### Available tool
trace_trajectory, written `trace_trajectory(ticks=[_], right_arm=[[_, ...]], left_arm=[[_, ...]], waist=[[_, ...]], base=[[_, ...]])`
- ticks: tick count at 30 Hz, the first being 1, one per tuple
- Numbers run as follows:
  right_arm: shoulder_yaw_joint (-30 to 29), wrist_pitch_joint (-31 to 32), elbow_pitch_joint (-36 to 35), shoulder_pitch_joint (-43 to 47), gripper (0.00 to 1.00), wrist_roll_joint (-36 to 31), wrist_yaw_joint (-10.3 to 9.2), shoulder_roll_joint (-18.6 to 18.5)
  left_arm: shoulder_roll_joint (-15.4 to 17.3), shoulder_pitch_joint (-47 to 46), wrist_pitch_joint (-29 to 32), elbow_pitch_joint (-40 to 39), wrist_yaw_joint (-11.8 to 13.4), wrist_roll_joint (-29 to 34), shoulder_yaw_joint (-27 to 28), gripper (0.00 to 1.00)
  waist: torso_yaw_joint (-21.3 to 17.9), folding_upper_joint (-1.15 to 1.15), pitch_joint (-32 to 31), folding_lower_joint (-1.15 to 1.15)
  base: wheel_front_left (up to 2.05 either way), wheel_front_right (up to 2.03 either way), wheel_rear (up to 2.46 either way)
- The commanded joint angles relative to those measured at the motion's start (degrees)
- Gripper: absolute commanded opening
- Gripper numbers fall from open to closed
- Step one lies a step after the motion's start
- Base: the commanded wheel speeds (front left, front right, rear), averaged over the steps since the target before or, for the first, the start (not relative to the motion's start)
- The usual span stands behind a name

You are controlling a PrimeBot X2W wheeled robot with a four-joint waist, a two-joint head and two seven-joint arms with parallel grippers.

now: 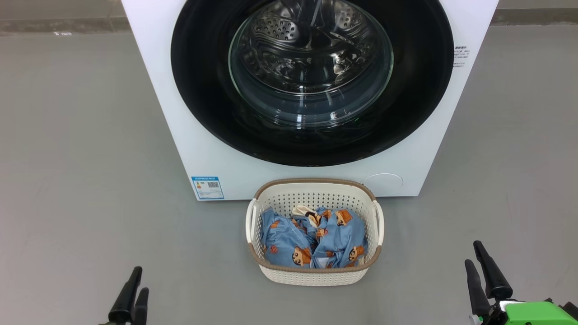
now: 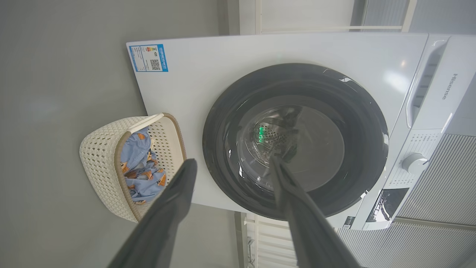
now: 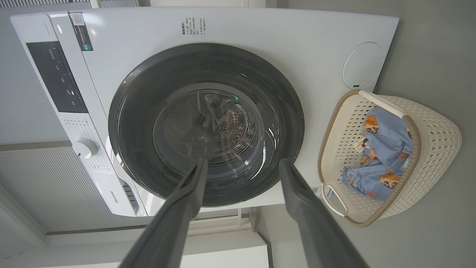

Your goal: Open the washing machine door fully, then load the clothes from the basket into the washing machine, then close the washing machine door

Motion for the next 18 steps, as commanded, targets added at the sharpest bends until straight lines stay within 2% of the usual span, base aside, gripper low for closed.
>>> trace_trajectory(ticks=[1, 18], right_arm=[[0.4, -0.5, -1.8, -1.7, 1.0, -0.4, 0.01, -0.5], [1.9, -3.4, -4.6, -2.6, 1.0, -2.0, 0.02, -1.3]], left_arm=[[0.7, -2.0, -0.5, -1.9, -0.1, -0.1, 0.0, 1.0], [0.9, -3.0, -3.3, -4.3, -0.2, 2.3, -1.1, 1.0]], waist=[[0.0, 0.0, 0.0, 0.02], [-0.1, 0.0, 0.1, -0.02]], base=[[0.0, 0.0, 0.0], [0.0, 0.0, 0.0]])
